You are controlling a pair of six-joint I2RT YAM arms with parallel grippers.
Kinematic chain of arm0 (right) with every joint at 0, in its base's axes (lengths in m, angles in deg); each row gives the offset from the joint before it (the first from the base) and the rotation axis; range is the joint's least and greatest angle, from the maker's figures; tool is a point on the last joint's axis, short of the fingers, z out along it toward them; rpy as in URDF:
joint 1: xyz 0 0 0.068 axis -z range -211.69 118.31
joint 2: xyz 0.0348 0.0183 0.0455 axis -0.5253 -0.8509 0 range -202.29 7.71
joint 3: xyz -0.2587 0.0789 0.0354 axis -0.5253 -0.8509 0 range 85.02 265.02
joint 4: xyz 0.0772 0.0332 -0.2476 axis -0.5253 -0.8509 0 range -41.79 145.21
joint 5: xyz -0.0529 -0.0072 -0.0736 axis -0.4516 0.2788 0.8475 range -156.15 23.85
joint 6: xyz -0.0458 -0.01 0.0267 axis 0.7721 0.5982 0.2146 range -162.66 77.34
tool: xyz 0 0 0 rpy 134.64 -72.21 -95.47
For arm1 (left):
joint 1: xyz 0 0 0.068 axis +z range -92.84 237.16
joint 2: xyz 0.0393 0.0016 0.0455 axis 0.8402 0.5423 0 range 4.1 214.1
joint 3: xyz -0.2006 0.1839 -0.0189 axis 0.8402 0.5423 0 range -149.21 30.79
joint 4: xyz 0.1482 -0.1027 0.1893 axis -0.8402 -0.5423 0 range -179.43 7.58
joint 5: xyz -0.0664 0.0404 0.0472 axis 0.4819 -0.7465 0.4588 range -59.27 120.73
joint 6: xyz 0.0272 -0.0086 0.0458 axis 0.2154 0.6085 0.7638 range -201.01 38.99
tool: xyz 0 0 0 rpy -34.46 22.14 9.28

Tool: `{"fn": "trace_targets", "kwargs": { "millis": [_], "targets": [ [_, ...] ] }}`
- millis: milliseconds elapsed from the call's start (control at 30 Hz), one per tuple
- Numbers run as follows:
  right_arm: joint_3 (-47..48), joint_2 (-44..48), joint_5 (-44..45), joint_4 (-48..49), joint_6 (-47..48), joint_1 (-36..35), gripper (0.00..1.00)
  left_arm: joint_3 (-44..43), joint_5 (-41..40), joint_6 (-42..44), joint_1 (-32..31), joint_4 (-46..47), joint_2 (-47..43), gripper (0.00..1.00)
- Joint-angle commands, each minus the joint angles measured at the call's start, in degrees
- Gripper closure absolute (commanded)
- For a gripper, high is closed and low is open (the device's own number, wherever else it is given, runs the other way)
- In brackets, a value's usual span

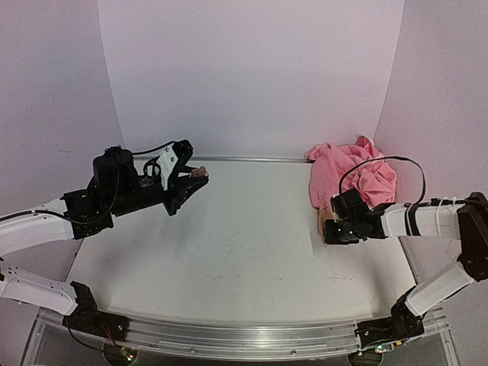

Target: Paint the nails

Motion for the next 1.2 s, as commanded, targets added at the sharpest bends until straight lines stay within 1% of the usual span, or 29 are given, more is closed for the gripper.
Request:
{"fn": "trace_targets", "kwargs": {
  "millis": [0,467,1167],
  "targets": [
    [2.3,-1.4,1.4,0.9,0.9,0.3,1.00,-0.1,0.3,-0.2,0.3,2.5,-1.1,1.00],
    [2.8,-2.9,1.6,1.6,1.1,0.4,1.00,0.0,0.3,-0.1,0.3,2.5,-1.3,1.00],
    [0.8,-1.8,0.5,0.4,-0.1,0.5,1.00,-0.1,0.6,-0.4,0.3,2.5,-1.3,1.00]
  ]
}}
